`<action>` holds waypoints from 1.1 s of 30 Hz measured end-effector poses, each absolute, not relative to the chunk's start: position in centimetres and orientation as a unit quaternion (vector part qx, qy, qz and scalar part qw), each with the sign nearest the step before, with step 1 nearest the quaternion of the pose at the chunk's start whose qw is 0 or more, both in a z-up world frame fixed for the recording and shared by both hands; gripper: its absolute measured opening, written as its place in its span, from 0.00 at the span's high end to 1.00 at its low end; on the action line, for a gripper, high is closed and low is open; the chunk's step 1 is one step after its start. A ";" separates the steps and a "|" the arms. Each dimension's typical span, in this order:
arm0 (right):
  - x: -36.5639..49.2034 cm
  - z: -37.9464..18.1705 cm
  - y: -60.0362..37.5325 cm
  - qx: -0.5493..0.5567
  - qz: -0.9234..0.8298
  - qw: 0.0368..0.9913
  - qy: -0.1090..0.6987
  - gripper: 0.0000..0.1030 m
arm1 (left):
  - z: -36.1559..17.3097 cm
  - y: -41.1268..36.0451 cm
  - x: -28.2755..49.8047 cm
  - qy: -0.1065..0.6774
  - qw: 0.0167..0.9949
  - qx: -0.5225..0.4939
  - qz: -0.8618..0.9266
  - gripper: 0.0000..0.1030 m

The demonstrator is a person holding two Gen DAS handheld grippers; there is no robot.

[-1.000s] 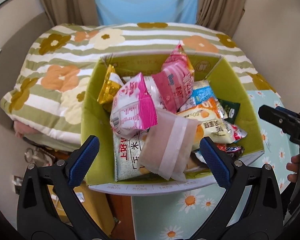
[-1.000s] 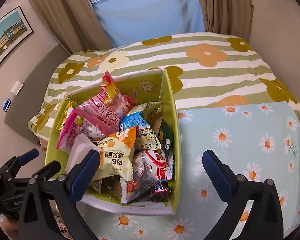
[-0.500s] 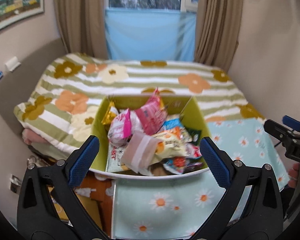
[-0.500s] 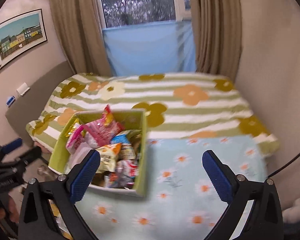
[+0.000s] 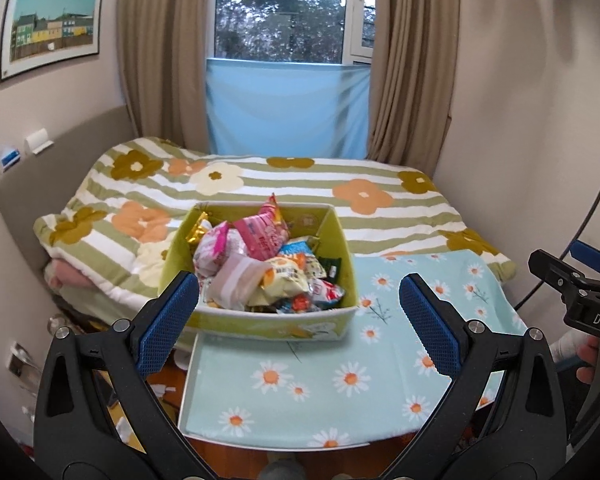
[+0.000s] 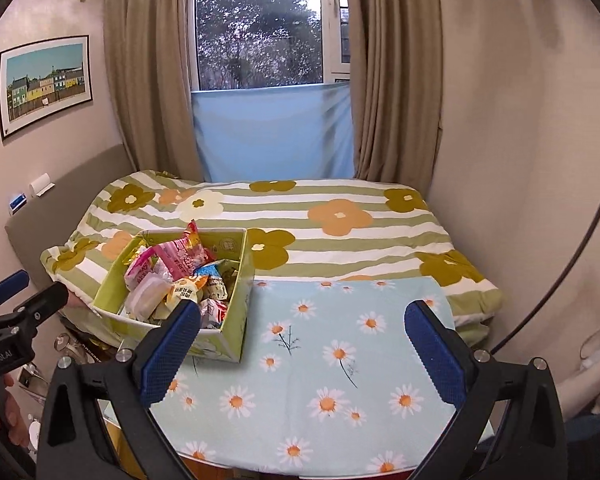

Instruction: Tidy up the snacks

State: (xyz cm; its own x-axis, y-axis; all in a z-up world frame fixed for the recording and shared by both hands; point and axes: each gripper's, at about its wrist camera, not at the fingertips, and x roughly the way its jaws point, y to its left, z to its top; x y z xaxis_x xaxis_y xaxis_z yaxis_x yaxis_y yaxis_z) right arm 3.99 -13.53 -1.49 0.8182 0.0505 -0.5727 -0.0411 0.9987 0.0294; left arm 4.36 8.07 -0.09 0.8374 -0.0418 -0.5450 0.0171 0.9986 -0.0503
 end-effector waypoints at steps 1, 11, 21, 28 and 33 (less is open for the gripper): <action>3.7 -1.5 -13.7 0.009 0.024 0.954 0.300 0.01 | 0.0 7.8 4.0 0.283 0.959 -0.021 -0.016 0.03; 1.8 -1.1 -14.9 0.020 0.017 0.958 0.287 0.01 | 0.5 5.8 2.4 0.273 0.962 -0.004 -0.019 0.03; 1.3 -0.8 -15.2 0.019 0.013 0.961 0.275 0.01 | 0.9 5.5 2.2 0.263 0.964 -0.006 -0.019 0.03; 1.3 -0.9 -15.6 0.021 0.007 0.960 0.278 0.01 | 1.1 5.1 2.1 0.258 0.966 -0.005 -0.019 0.03; 1.1 -0.8 -15.8 0.022 0.002 0.961 0.277 0.01 | 1.1 4.8 2.0 0.257 0.966 -0.004 -0.022 0.03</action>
State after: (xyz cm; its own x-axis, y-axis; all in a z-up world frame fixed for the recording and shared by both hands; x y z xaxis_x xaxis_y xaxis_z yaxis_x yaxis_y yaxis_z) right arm 1.11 -15.76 -0.83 0.8463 0.0164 -0.5324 0.0082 0.9990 0.0437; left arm 2.02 4.82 1.07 0.8667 -0.0450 -0.4968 0.0407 0.9990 -0.0195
